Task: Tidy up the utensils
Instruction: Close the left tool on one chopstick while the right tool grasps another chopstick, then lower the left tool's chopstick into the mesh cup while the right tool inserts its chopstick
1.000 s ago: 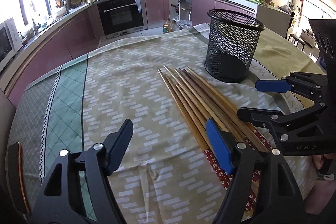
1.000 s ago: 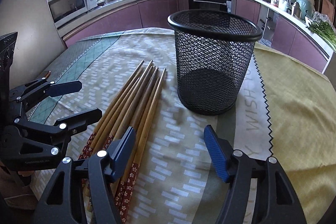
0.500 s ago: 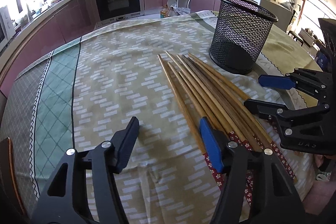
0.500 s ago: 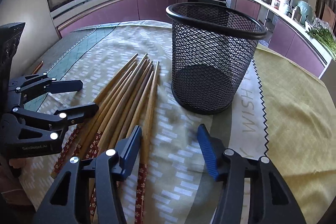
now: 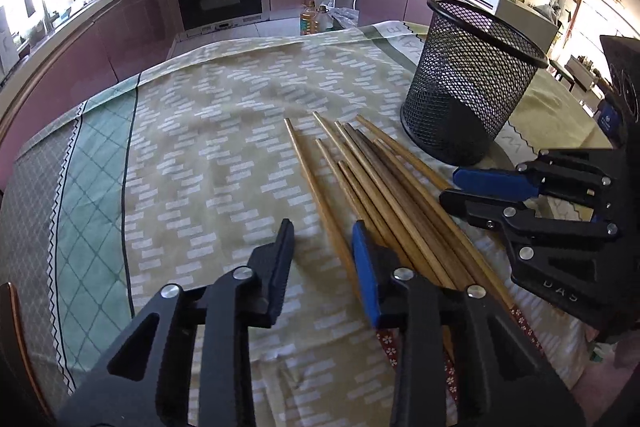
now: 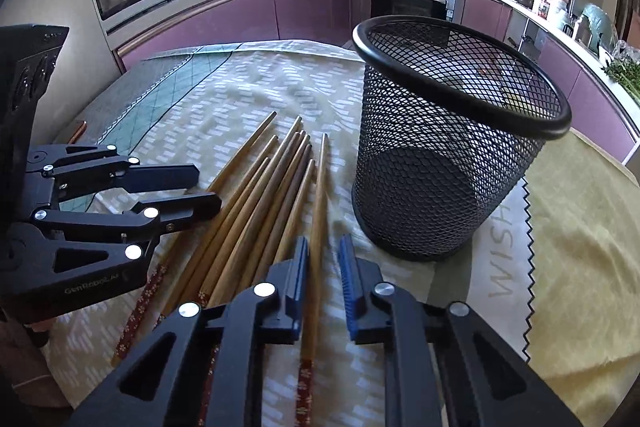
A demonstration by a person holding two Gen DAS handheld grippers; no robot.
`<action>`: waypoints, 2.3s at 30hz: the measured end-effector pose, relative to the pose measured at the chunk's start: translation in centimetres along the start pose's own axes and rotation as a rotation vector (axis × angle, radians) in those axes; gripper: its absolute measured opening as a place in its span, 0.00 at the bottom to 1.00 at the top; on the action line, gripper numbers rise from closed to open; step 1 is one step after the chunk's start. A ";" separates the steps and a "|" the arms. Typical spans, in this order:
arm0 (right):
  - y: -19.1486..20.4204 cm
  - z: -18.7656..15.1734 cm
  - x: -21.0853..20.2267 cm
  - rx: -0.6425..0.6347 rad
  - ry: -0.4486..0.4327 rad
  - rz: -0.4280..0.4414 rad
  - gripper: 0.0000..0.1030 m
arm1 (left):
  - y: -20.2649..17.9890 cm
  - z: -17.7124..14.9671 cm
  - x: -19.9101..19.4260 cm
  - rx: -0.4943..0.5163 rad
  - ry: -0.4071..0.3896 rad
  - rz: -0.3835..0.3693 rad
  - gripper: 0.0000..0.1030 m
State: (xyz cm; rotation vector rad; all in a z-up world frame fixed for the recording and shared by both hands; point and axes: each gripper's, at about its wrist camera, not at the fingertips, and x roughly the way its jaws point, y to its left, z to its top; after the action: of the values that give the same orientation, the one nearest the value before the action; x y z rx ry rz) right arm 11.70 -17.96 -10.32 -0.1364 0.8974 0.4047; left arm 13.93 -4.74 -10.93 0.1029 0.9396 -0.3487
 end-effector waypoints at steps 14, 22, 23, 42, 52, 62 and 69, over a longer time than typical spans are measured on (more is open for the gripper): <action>-1.5 -0.7 -3.8 0.070 -0.108 0.103 0.05 | 0.8 -0.7 -2.5 -0.056 -0.058 -0.073 0.08; -2.7 -0.3 -8.5 0.107 -0.252 0.190 0.05 | 1.0 0.6 -7.9 -0.048 -0.168 -0.182 0.08; -2.8 -0.2 -8.9 0.109 -0.268 0.193 0.05 | 0.9 0.7 -8.6 -0.044 -0.183 -0.191 0.08; -7.0 5.1 -14.6 0.155 -0.580 0.150 0.05 | -1.1 8.9 -17.4 -0.023 -0.464 -0.361 0.07; -9.2 8.7 -12.8 0.173 -0.642 0.067 0.05 | -3.8 13.6 -15.9 -0.007 -0.480 -0.338 0.07; -9.3 8.9 -8.5 0.180 -0.519 0.057 0.05 | -5.3 13.3 -8.8 0.060 -0.318 -0.312 0.07; -8.8 8.0 -4.7 0.182 -0.304 0.052 0.06 | -5.0 12.7 -5.0 0.071 -0.245 -0.297 0.07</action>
State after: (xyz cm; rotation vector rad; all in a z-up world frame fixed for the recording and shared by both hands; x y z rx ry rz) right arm 18.45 -25.09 -2.12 0.1134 0.6347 0.3779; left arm 19.33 -11.23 0.93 -0.0155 0.6989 -0.6551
